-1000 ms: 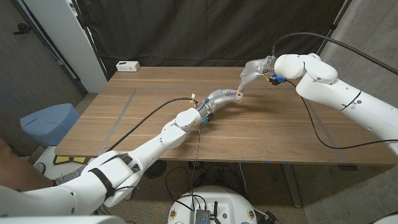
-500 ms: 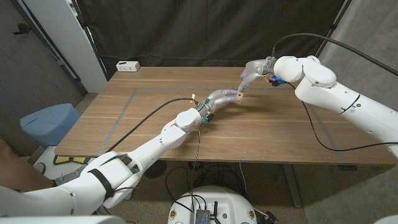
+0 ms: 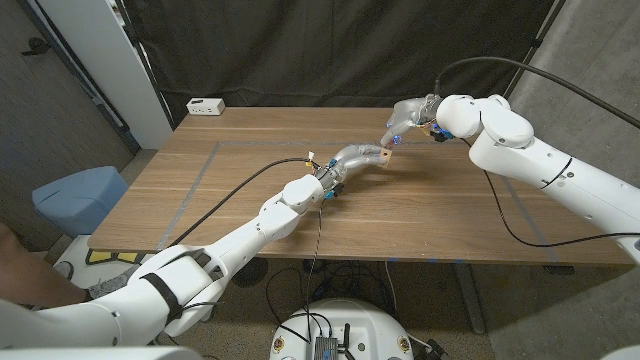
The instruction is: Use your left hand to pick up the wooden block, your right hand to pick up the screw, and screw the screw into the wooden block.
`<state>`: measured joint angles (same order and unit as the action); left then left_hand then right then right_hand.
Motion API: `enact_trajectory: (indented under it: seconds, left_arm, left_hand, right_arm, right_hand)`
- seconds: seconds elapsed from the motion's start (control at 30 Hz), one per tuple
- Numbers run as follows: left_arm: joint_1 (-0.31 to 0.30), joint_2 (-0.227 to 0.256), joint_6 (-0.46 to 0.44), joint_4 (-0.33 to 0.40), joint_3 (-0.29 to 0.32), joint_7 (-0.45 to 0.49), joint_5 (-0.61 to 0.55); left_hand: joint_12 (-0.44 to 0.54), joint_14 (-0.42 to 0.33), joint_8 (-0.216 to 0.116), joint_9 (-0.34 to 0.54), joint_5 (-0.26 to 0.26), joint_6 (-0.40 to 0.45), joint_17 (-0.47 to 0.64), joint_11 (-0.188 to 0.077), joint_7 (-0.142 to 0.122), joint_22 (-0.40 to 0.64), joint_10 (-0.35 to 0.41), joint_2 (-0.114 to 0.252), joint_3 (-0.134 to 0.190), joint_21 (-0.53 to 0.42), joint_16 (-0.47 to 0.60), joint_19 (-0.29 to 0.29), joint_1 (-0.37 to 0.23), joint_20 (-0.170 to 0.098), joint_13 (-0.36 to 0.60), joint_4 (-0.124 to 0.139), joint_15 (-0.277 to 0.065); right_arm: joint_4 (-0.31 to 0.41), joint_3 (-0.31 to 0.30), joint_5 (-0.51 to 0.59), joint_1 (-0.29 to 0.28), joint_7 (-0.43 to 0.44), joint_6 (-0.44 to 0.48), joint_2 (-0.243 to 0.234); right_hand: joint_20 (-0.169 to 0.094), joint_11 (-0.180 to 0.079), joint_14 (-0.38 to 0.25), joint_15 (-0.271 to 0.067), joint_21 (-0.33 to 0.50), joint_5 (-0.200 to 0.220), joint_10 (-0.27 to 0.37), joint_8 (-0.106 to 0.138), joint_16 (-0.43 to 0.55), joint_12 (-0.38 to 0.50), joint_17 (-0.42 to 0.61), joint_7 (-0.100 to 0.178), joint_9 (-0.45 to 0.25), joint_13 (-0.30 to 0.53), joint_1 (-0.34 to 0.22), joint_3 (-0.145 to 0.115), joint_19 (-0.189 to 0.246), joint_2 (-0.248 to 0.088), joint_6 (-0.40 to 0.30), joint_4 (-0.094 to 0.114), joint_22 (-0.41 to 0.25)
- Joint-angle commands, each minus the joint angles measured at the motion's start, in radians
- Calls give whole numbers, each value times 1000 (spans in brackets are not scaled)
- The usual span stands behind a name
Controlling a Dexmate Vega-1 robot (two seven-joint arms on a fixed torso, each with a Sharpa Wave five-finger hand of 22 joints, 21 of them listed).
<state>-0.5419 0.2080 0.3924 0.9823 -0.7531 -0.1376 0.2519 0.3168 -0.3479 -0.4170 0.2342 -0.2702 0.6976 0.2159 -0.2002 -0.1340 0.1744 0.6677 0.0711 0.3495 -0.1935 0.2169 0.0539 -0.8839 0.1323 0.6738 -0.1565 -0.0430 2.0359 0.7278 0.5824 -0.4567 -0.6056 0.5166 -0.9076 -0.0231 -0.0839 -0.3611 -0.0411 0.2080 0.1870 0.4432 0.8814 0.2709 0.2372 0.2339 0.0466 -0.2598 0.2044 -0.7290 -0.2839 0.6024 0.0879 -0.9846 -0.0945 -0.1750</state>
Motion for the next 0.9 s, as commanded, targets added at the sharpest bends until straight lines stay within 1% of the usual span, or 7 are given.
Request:
enact_trajectory:
  seconds: [0.03,0.27,0.47,0.57,0.6,0.73,0.9]
  left_arm:
    - [-4,2,-3,4,1,2,3]
    - [-1,0,3,-3,1,-1,3]
    - [-2,0,3,-2,1,0,3]
    - [-2,1,3,-1,1,-1,3]
    - [-2,1,3,0,1,-1,2]
    - [-2,0,4,-1,0,-1,2]
    - [-4,1,2,4,0,-1,2]
  left_hand:
    - [2,-8,-5,3,-4,44,3,0,-1,4,7,11,5,-4,0,0,-1,5,2,3,-54]
    - [2,-8,-5,3,-4,44,3,3,-3,4,5,12,6,-4,0,0,-1,5,2,3,-54]
    - [2,-8,-5,3,-4,45,3,2,-3,4,6,11,6,-4,-1,-1,0,5,2,4,-53]
    - [2,-8,-5,3,-4,46,3,4,-2,4,6,12,6,-4,-1,-1,0,5,2,4,-53]
    - [2,-8,-5,3,-4,45,3,6,-3,4,5,12,6,-4,-1,-1,1,6,2,4,-52]
    - [2,-9,-5,2,-4,45,3,5,-2,4,6,11,6,-4,-1,-1,1,5,2,5,-54]
    - [2,-9,-5,3,-4,46,3,2,-3,4,6,10,6,-4,-1,-1,0,5,2,3,-53]
  right_arm:
    - [8,-1,24,-11,-2,15,6]
    - [28,-3,39,-10,-25,27,-4]
    - [47,-12,46,-13,-38,34,-15]
    - [54,-14,52,-13,-47,36,-18]
    - [56,-14,55,-13,-50,39,-18]
    - [61,-16,57,-10,-63,35,-22]
    - [68,-18,65,-8,-79,35,-26]
  right_hand:
    - [1,7,-8,-51,1,17,5,-7,4,-8,0,-7,0,3,47,28,12,22,21,10,-2]
    - [7,17,0,-46,-5,30,-7,-9,-3,-19,-1,-9,-15,3,93,54,2,33,61,26,-2]
    - [10,22,4,-41,-9,41,-23,-21,-7,-29,-1,-15,-21,4,117,68,-5,35,110,33,-2]
    - [12,20,8,-38,-10,46,-27,-25,-10,-31,-1,-12,-25,4,121,73,-8,35,134,33,-2]
    - [14,23,12,-37,-10,50,-30,-28,-12,-33,-2,-17,-28,5,120,74,-10,35,148,32,-2]
    - [16,33,14,-33,-12,55,-41,-29,-14,-37,-2,-19,-31,6,121,77,-15,32,163,31,-2]
    - [21,34,18,-31,-15,60,-46,-33,-16,-39,-3,-18,-33,6,121,79,-23,30,183,28,-1]
